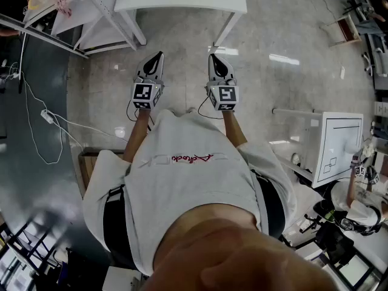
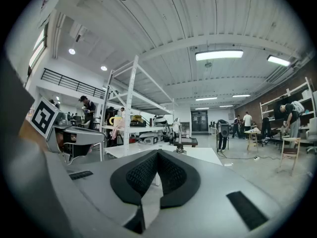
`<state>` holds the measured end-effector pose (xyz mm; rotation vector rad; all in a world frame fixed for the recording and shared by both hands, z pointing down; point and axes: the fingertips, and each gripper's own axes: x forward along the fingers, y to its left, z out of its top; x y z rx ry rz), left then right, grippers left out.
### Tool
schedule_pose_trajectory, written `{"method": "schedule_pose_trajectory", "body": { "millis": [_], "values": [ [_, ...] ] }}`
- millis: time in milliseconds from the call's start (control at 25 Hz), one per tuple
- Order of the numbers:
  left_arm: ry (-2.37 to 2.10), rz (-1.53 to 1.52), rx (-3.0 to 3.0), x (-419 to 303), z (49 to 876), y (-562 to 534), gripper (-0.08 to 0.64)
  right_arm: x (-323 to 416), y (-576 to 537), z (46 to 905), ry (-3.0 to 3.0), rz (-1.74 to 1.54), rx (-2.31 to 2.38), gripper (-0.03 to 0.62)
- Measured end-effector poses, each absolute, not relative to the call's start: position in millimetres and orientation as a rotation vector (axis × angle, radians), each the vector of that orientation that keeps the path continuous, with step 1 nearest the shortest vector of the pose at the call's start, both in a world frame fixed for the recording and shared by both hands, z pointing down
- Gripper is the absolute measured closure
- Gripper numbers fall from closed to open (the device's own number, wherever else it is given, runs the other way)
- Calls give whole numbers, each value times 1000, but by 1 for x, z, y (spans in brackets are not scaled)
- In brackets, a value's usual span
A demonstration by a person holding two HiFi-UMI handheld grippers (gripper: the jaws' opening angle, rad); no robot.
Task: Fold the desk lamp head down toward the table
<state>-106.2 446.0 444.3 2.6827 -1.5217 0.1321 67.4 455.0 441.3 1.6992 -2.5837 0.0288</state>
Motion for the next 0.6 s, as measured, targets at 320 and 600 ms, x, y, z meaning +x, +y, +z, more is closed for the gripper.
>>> {"method": "schedule_pose_trajectory", "body": {
  "millis": [320, 600],
  "values": [
    [-1523, 146, 2678, -95, 445, 445, 535, 78, 452, 442, -2608, 61, 1697, 577],
    [-1552, 161, 2666, -87, 445, 443, 535, 93, 452, 444, -2616, 53, 1692, 577]
  ]
}}
